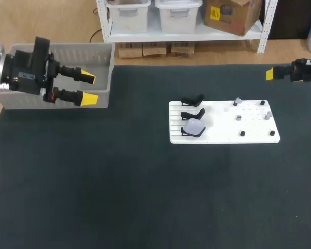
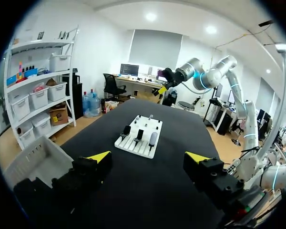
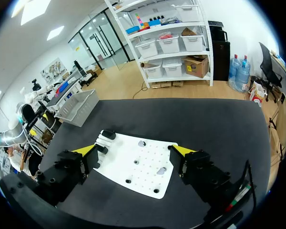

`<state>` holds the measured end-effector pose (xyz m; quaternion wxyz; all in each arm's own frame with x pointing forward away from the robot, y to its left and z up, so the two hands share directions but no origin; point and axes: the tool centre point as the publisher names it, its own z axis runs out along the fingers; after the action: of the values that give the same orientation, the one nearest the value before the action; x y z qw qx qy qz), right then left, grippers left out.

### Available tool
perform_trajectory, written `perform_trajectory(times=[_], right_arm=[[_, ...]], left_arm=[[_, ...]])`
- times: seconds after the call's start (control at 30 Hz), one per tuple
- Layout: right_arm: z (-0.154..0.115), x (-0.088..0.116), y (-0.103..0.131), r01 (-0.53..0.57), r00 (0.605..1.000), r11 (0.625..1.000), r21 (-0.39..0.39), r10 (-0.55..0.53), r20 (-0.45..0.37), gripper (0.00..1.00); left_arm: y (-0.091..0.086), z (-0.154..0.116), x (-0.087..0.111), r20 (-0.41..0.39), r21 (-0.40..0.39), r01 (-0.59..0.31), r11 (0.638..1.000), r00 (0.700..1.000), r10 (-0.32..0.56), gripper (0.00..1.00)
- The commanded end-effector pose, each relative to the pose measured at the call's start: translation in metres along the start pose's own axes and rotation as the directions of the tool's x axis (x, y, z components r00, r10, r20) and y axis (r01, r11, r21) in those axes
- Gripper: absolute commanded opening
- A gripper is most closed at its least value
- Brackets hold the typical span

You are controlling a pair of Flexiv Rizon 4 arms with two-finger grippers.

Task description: Pick up each earbud case from the left stands, insert the matching earbuds, close the lid, and place the case in the box.

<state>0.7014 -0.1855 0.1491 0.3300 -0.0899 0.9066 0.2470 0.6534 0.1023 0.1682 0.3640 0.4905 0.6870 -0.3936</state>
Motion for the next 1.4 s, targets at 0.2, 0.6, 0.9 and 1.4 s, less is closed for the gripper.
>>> perform_trajectory(times=[0.2,0.6,0.9,1.4], right_arm=[[-0.001,0.0,0.0,0.0,1.0,1.0,0.002,0.0,0.0,1.0],[-0.001,0.0,0.0,0.0,1.0,1.0,0.002,0.0,0.0,1.0],[-0.001,0.0,0.0,0.0,1.0,1.0,0.002,0.0,0.0,1.0],[-0.001,0.0,0.0,0.0,1.0,1.0,0.002,0.0,0.0,1.0]], left_arm=[[-0.003,0.025,0.012,-0.019,0.024,-0.063,0.998,0.998,0.063,1.0],[-0.011,0.112,0.023,-0.077,0.188,-0.18,0.965,0.977,0.197,1.0],[-0.015,0.155,0.023,-0.043,0.228,-0.27,0.936,0.957,0.287,1.0],[-0.03,0.205,0.035,-0.02,0.254,-0.247,0.935,0.965,0.26,1.0]])
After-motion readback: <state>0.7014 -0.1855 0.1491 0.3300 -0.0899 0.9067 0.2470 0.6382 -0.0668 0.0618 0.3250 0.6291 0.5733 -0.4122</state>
